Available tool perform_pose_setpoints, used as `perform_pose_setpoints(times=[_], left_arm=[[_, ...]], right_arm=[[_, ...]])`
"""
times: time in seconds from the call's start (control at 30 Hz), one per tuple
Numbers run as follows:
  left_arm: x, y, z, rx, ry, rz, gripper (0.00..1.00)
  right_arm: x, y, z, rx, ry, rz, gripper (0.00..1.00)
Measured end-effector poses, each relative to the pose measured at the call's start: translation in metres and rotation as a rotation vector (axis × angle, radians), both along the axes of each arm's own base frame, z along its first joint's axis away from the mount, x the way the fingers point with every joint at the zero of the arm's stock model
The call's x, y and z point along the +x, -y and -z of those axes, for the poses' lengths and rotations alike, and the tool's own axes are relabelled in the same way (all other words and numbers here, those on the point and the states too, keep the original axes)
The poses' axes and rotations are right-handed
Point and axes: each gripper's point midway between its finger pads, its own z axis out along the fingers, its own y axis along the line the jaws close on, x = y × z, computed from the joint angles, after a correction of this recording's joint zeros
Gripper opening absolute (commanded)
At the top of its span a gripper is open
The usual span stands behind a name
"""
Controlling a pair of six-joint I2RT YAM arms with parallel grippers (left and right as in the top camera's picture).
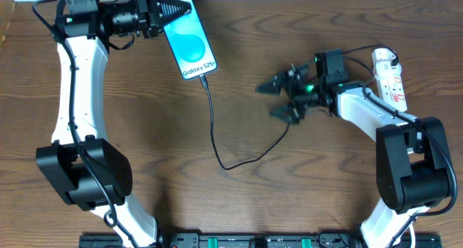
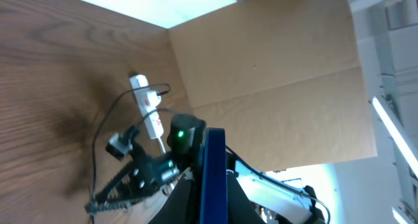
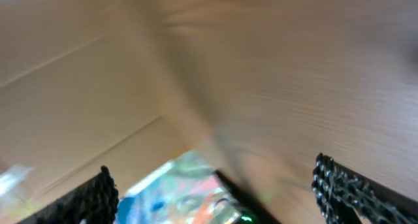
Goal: Plug charger to phone and switch on socket
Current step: 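Open the right gripper and pull it back from the phone, then lower the phone flat onto the table center with the left gripper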
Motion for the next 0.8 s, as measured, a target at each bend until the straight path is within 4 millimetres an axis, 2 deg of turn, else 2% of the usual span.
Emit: perform_pose_setpoints(times=[0.1,0.2,0.27,0.47,0.63,0.8], left_arm=[[0.003,-0.001,0.004,0.019,-0.006,-0.021,0.07],[0.004,-0.001,0.013,0.051,-0.038,-0.047,0.08],[0.003,-0.001,0.025,0.089,-0.081,-0.071,0.07],[-0.009,0.011,0.078,0.321,-0.214,-0.118,0.08],[-0.018,0.028,0.106,0.490,-0.225,-0.097,0.07],[-0.022,0.042,0.130,0.573,-0.238,-0.065,0.07]], right_arm=[[-0.027,0.021,0.031,-0.185,-0.089,-0.015,0.95],[-0.045,0.044,0.045,-0.348,-0.103,-0.041,0.94],[-0.050,0.057,0.045,-0.437,-0.087,-0.048,0.93],[-0.058,0.092,0.038,-0.646,-0.063,-0.020,0.93],[-0.066,0.109,0.038,-0.745,-0.100,0.009,0.91],[-0.073,0.122,0.042,-0.815,-0.131,0.012,0.91]])
